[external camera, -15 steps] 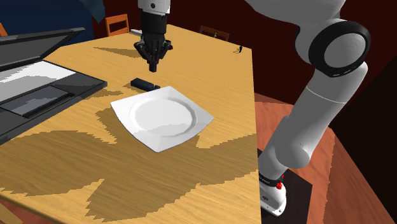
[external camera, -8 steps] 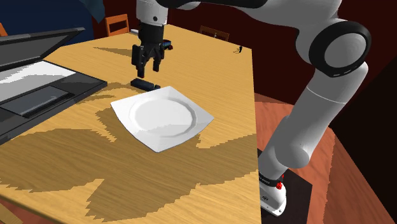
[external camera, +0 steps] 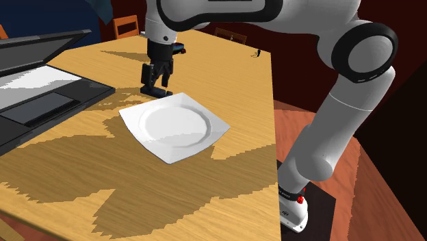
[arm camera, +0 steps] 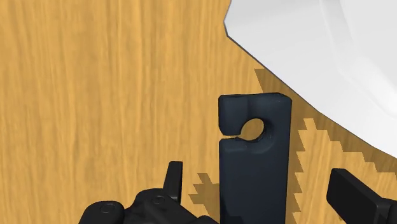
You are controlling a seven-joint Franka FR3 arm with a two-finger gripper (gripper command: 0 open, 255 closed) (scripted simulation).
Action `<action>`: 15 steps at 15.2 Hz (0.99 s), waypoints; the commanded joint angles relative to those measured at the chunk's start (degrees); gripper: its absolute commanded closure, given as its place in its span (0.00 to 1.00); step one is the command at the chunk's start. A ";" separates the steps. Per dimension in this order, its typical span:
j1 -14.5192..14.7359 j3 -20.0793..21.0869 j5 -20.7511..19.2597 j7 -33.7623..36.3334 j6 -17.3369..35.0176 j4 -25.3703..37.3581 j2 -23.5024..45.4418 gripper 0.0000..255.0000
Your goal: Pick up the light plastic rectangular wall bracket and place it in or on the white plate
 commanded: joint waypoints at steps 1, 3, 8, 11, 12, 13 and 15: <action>0.03 0.03 -0.02 0.01 0.55 -0.45 0.05 0.00; 0.03 0.03 -0.02 0.01 0.55 -0.44 0.05 0.00; 0.03 0.03 -0.02 0.01 0.54 -0.44 0.05 1.00; 0.03 0.03 -0.02 0.01 0.54 -0.44 0.05 1.00; 0.03 0.03 -0.01 0.01 0.54 -0.46 0.04 1.00; 0.03 0.02 -0.01 0.00 0.53 -0.45 0.04 1.00; 0.01 0.01 -0.01 -0.04 0.54 -0.46 0.04 1.00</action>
